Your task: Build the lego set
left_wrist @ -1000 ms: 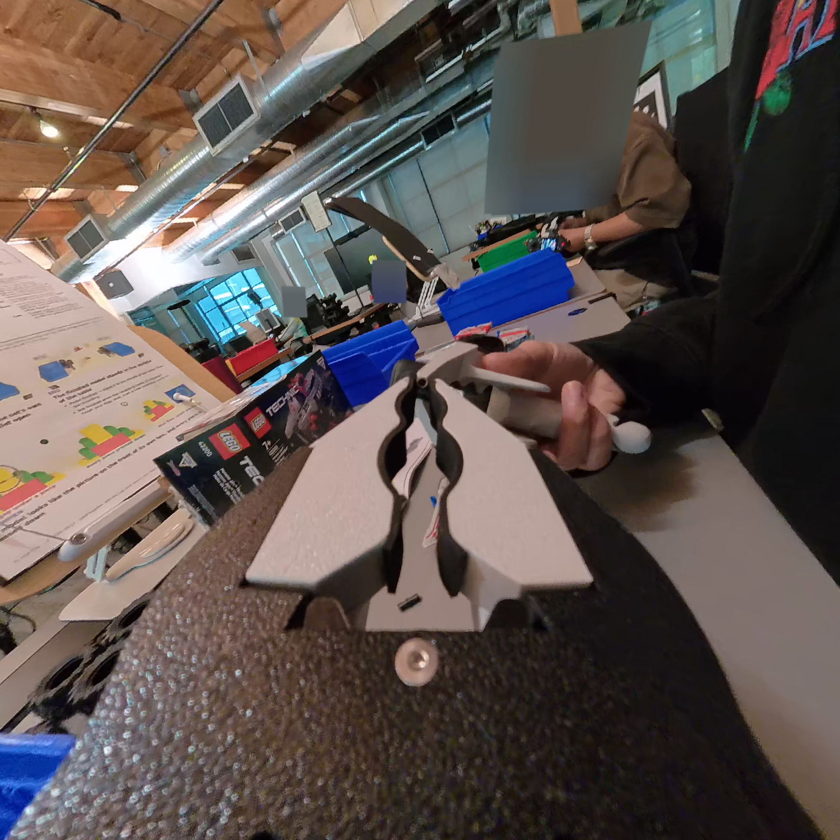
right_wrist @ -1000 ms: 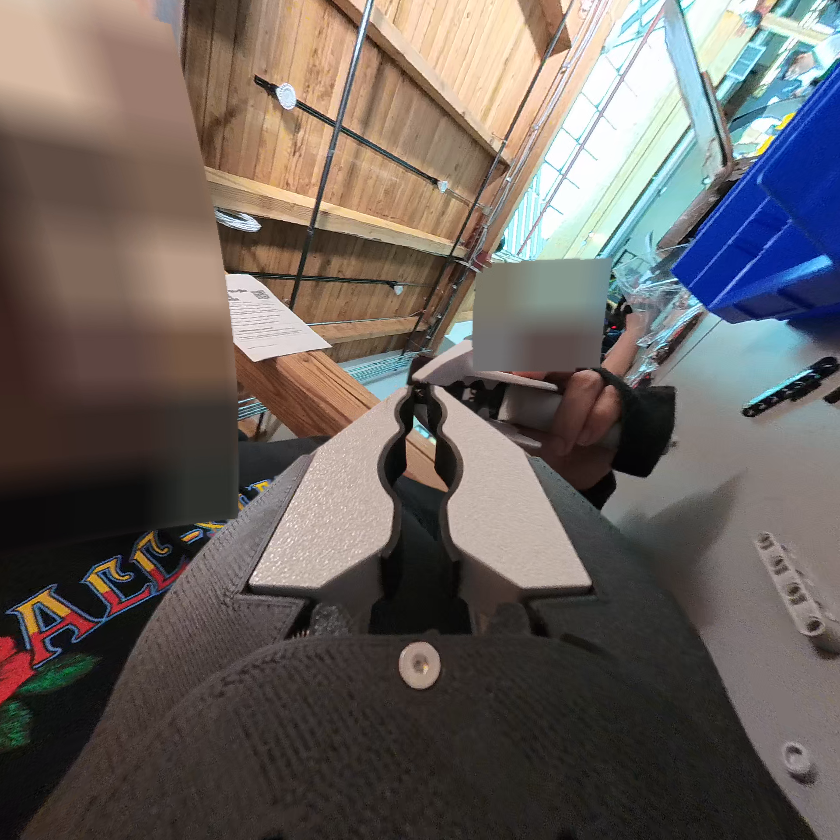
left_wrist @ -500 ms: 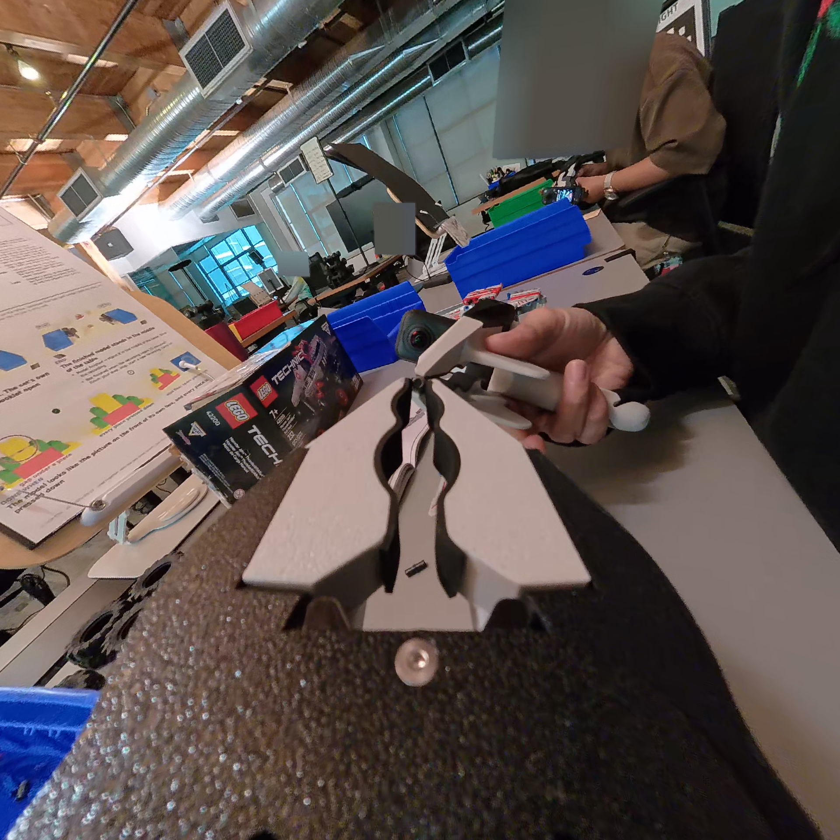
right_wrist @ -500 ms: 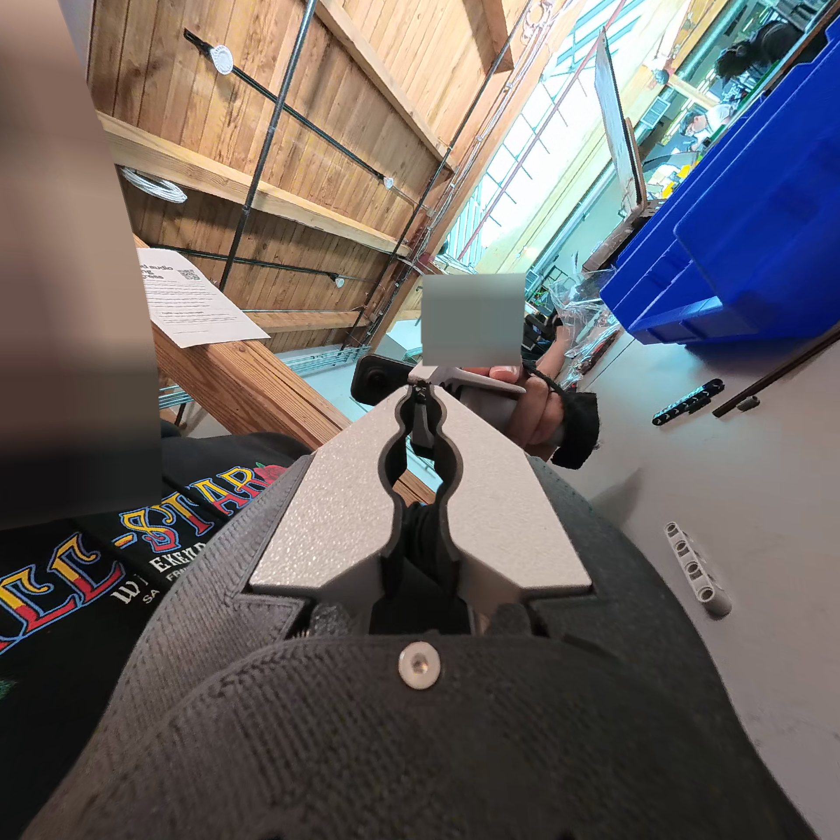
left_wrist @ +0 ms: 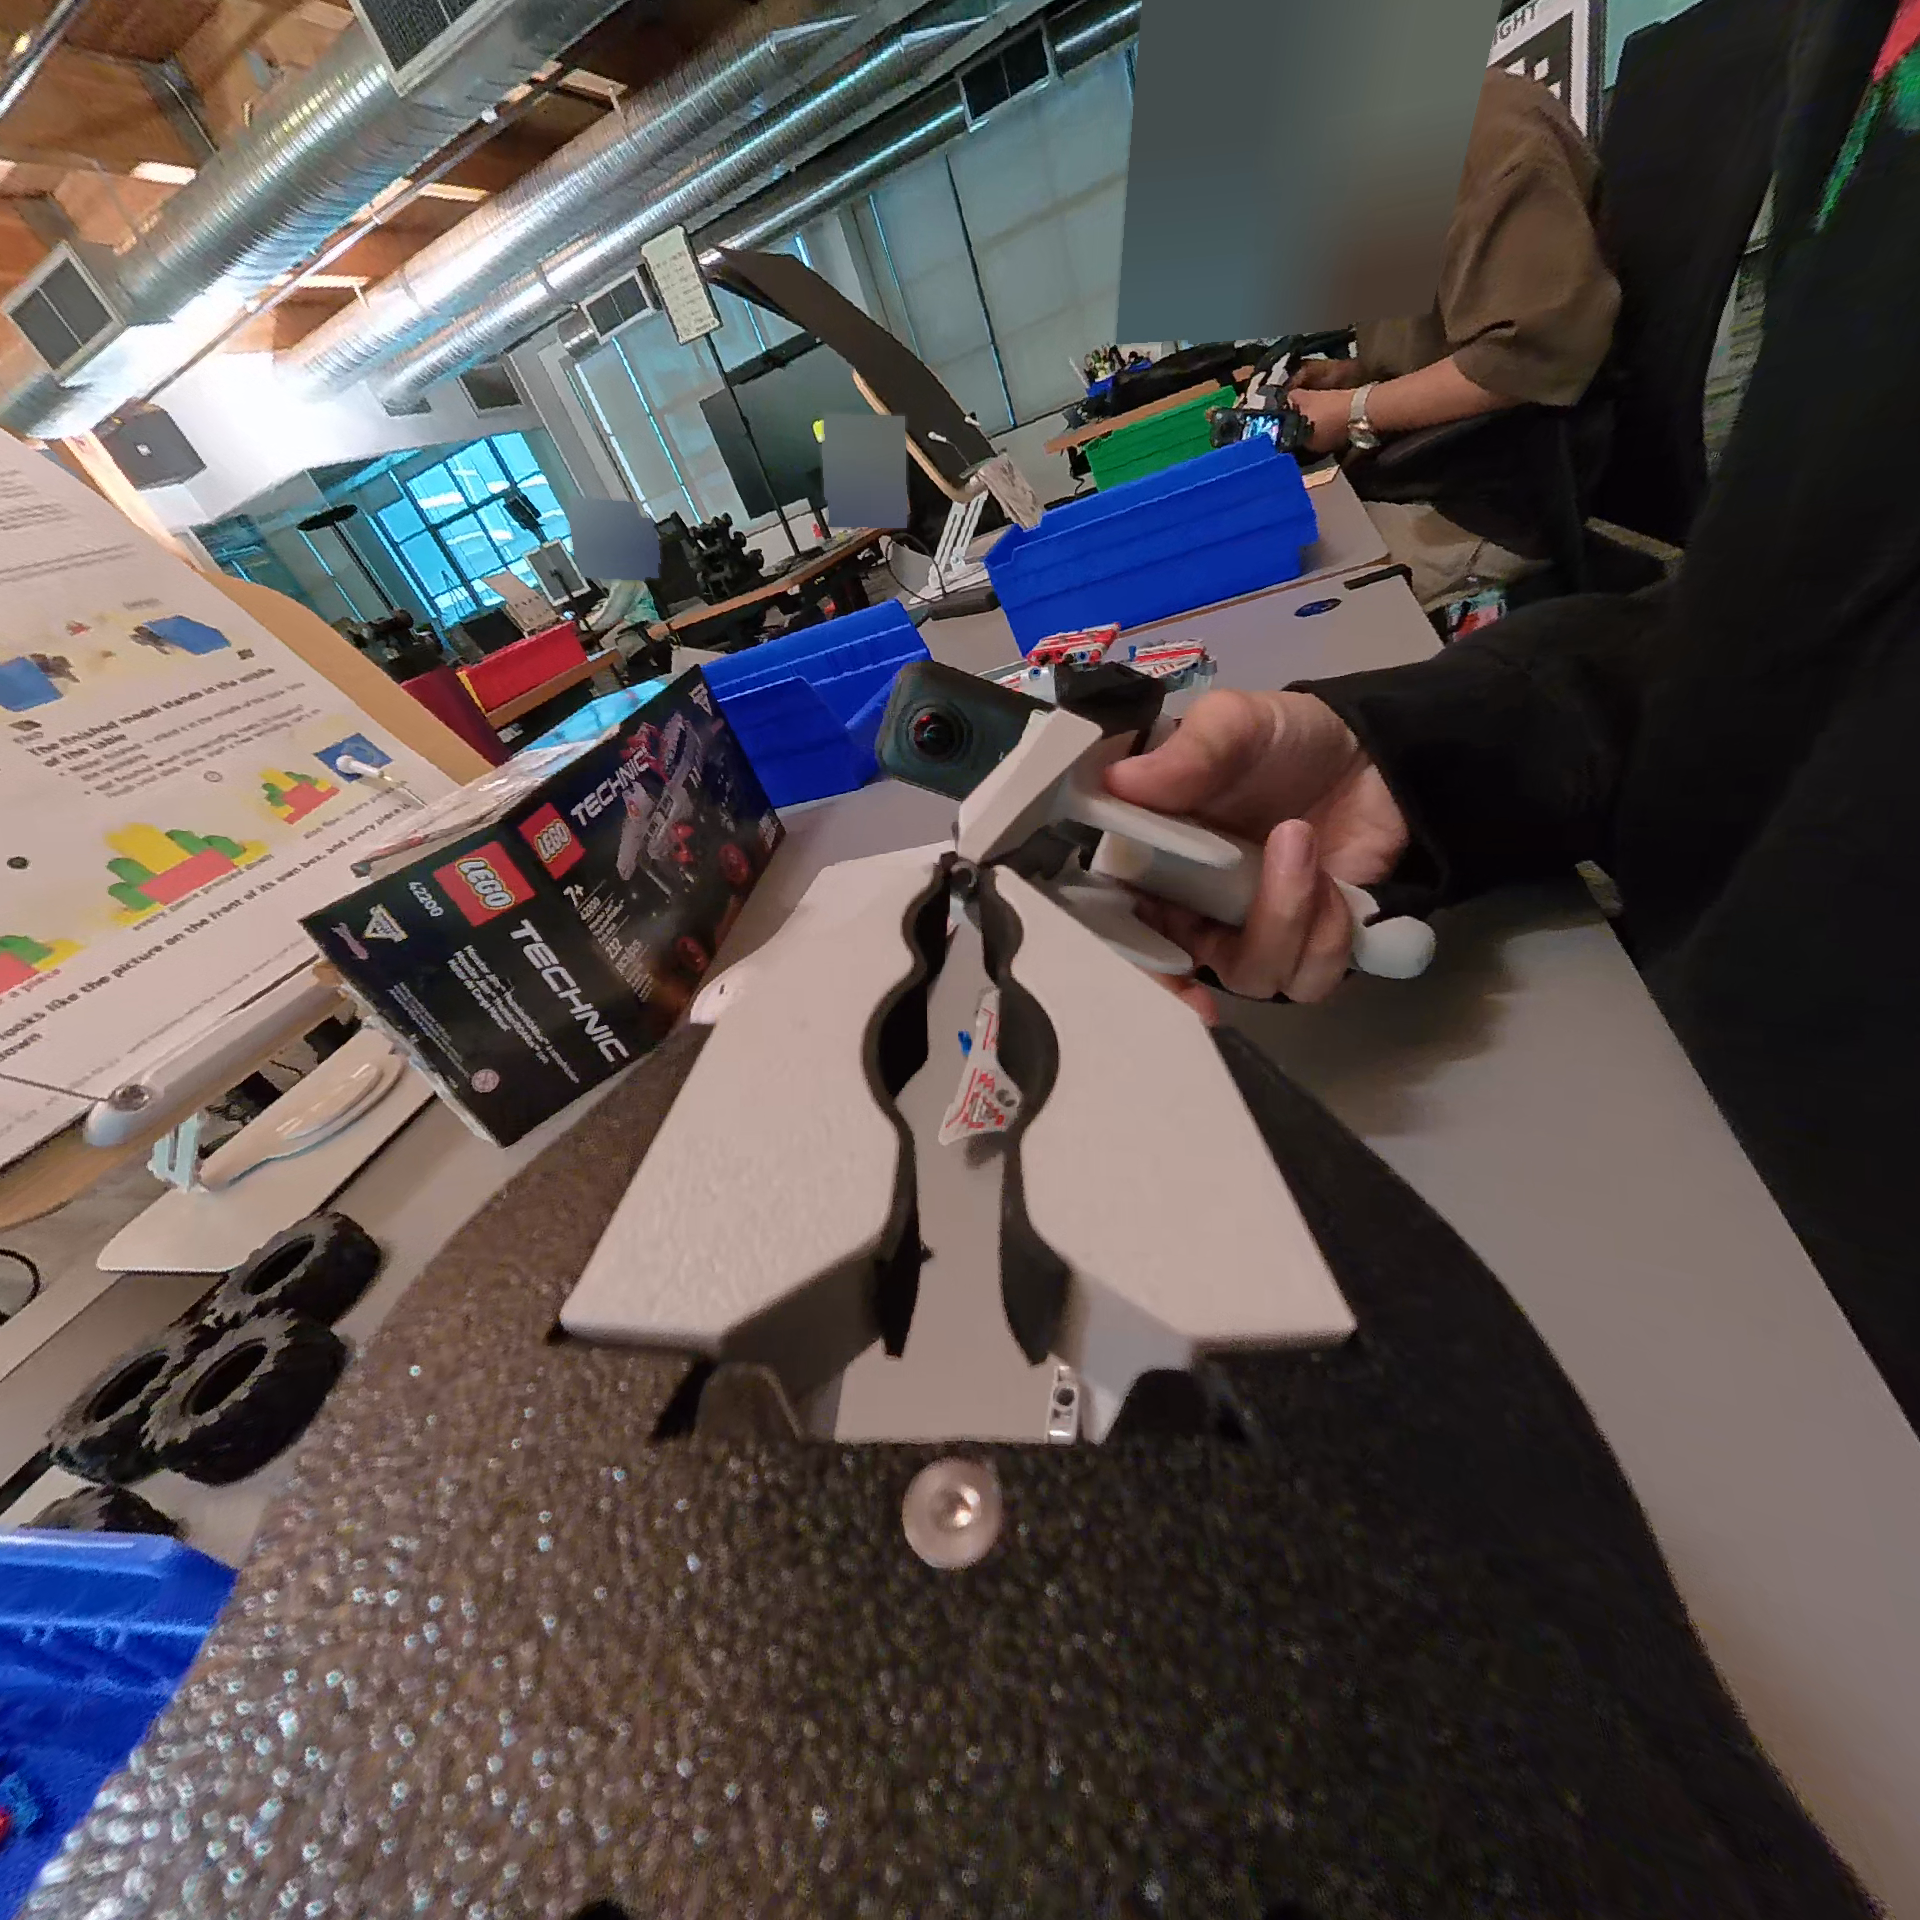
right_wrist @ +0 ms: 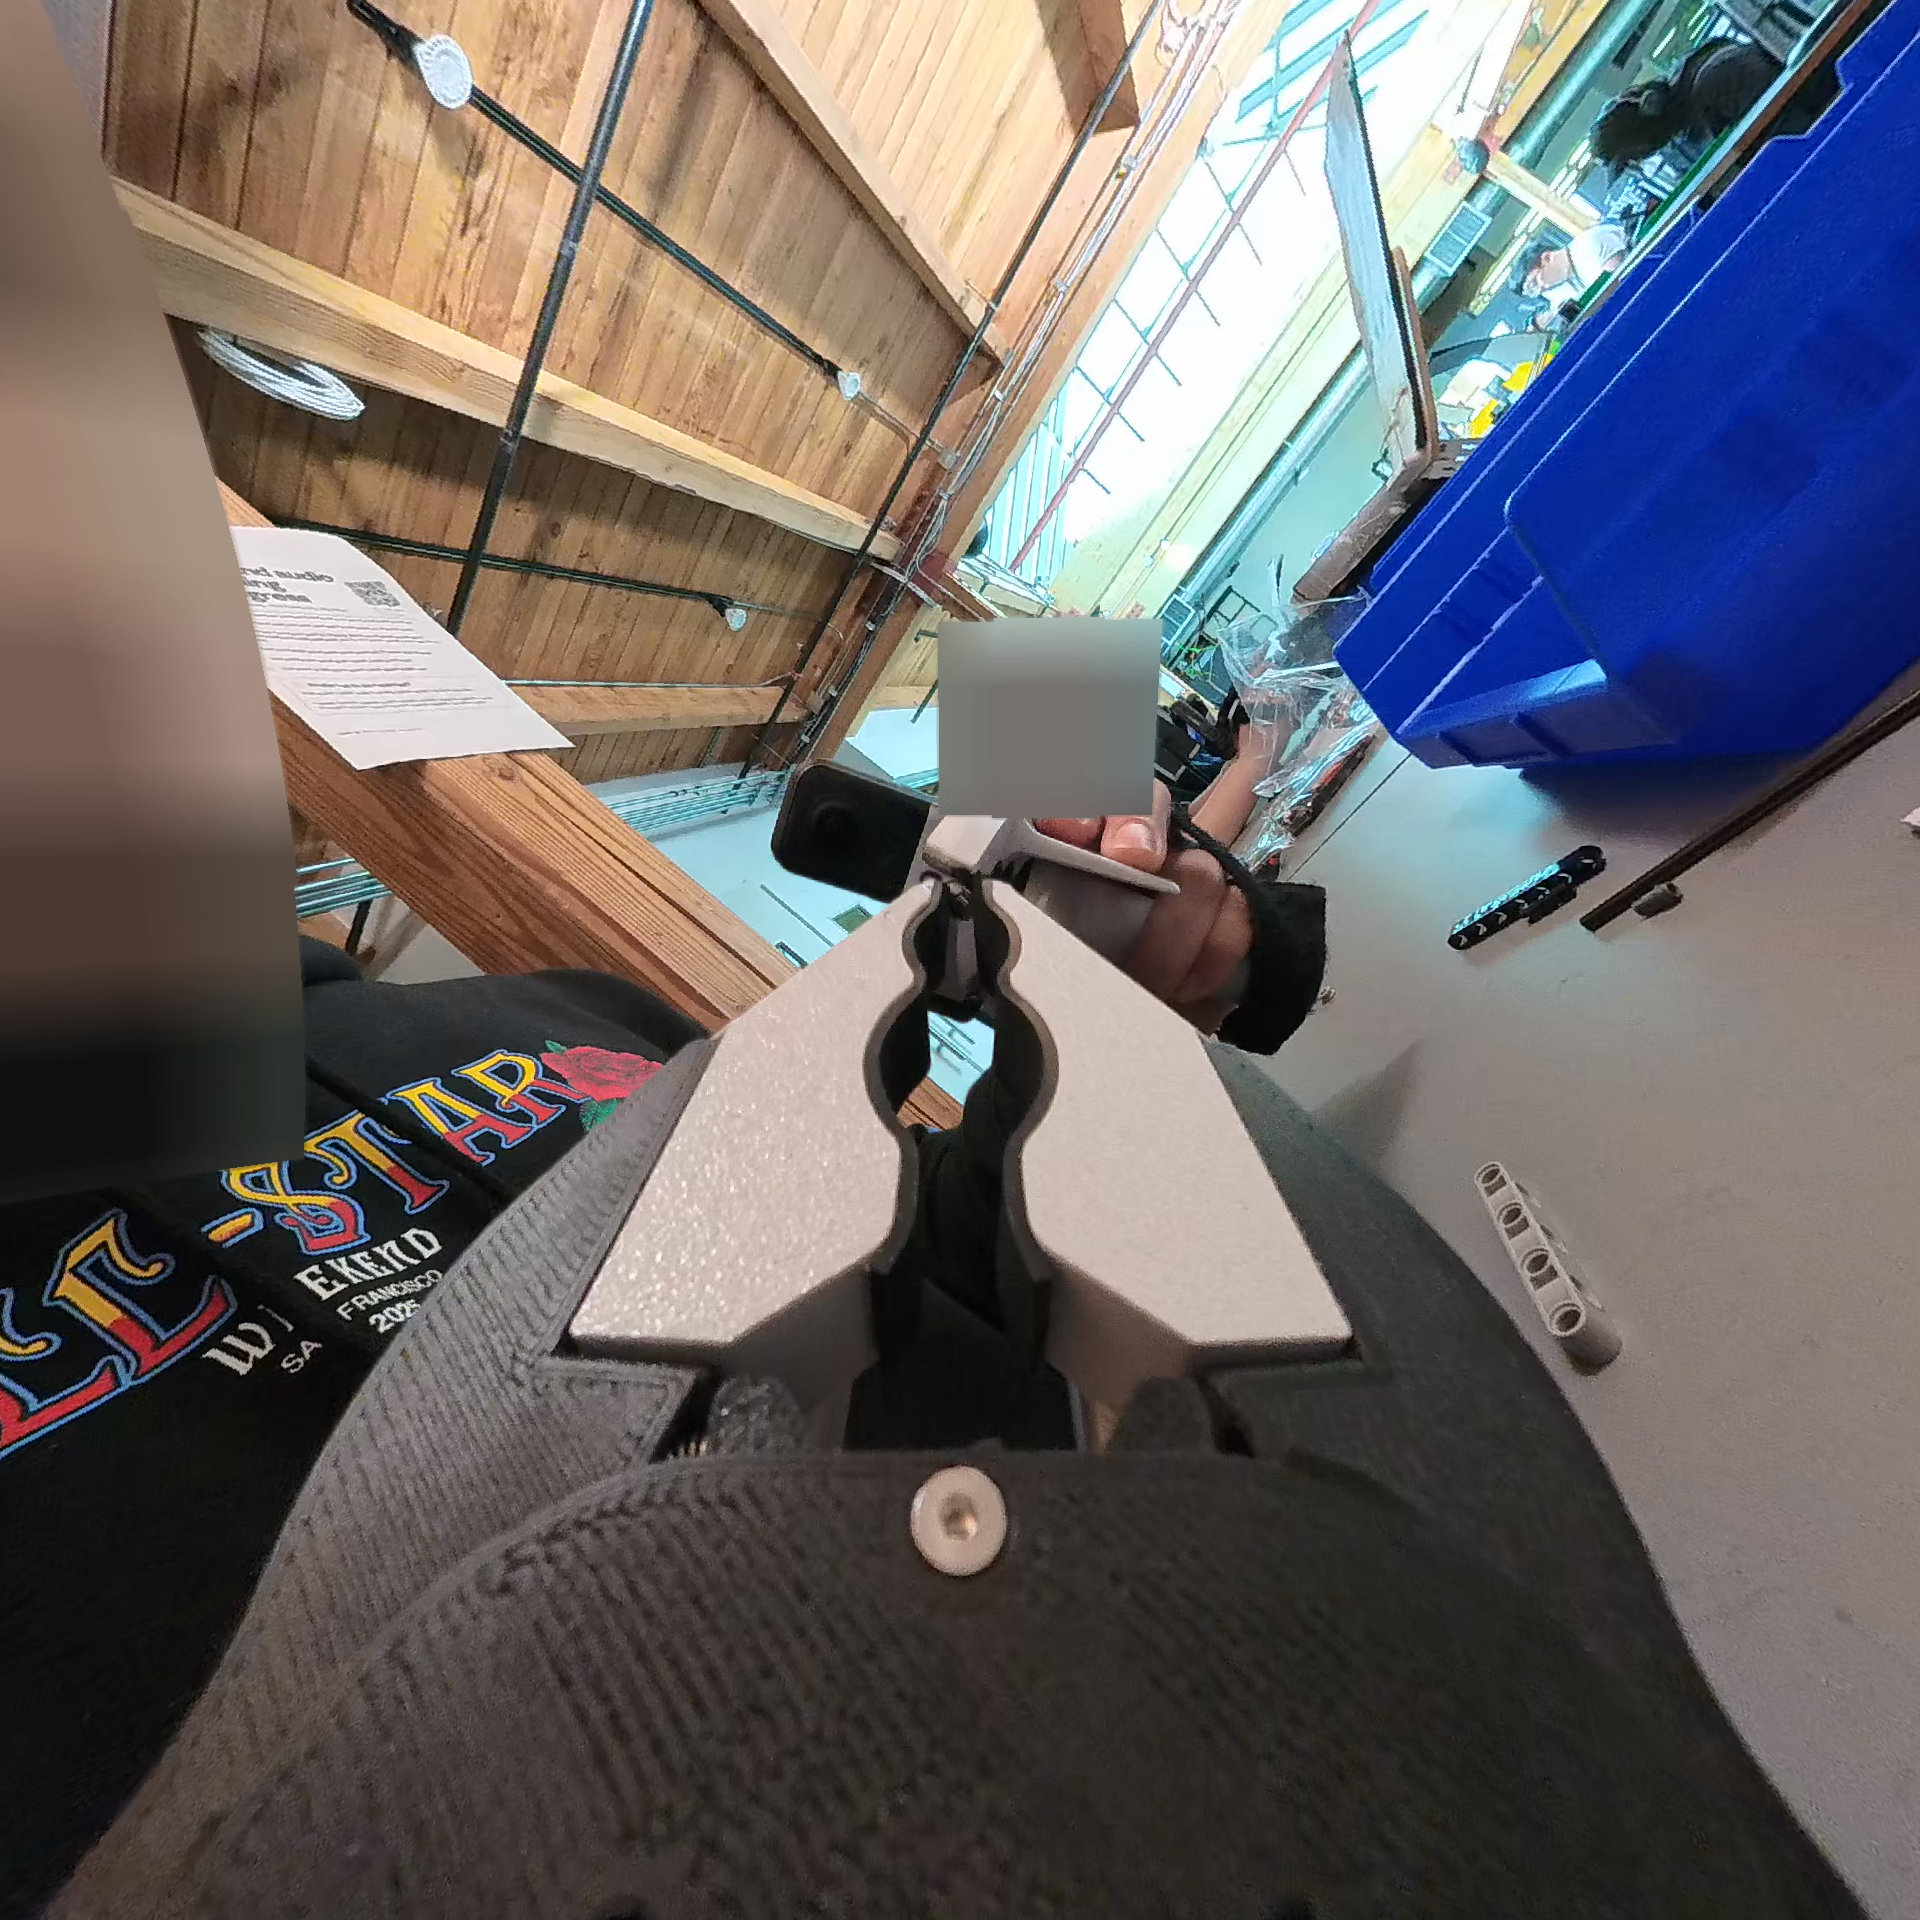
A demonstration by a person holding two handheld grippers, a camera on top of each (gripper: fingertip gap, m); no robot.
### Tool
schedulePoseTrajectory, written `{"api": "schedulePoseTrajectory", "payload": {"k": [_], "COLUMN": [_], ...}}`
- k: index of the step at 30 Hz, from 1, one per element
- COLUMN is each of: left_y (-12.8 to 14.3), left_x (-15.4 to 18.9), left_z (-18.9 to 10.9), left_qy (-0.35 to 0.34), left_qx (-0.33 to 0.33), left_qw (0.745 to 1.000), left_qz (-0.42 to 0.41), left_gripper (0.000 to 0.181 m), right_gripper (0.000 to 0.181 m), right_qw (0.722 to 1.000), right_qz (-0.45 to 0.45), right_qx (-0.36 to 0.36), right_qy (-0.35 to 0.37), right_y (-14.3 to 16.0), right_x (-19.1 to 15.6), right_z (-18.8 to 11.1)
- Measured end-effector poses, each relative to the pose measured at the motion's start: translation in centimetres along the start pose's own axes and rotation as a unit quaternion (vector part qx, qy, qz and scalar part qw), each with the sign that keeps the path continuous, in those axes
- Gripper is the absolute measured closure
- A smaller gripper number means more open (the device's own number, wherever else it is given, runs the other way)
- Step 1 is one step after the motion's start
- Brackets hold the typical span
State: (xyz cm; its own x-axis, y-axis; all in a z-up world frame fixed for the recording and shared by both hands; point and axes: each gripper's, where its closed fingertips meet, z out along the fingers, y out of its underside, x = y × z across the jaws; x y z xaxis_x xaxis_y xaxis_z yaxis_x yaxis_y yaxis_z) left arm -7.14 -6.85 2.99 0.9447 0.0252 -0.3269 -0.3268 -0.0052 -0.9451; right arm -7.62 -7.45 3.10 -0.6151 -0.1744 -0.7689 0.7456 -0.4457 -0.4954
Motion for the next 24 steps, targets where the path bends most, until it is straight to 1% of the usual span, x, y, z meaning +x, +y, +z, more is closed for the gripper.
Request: {"api": "schedulePoseTrajectory", "payload": {"k": [8, 16, 22, 24], "left_y": [0.01, 0.38, 0.37, 0.66], "left_x": [0.29, 0.28, 0.32, 0.22], "left_z": [-0.06, 0.05, 0.08, 0.14], "left_qy": [0.013, 0.01, 0.016, 0.011], "left_qx": [0.011, -0.017, -0.014, -0.026], "left_qw": [1.0, 1.0, 1.0, 0.999], "left_qz": [-0.02, -0.008, -0.017, -0.015], "left_gripper": [0.179, 0.179, 0.179, 0.18], "right_gripper": [0.178, 0.178, 0.178, 0.178], "right_qw": [1.0, 1.0, 1.0, 1.0], "right_qz": [0.003, -0.003, -0.002, -0.002], "right_qx": [-0.002, -0.009, -0.012, -0.012], "right_qy": [-0.002, 0.005, 0.005, 0.009], "right_y": [0.15, 0.23, 0.36, 0.35], "right_x": [0.09, 0.37, 0.5, 0.66], "right_z": [-0.04, -0.27, -0.28, -0.32]}}
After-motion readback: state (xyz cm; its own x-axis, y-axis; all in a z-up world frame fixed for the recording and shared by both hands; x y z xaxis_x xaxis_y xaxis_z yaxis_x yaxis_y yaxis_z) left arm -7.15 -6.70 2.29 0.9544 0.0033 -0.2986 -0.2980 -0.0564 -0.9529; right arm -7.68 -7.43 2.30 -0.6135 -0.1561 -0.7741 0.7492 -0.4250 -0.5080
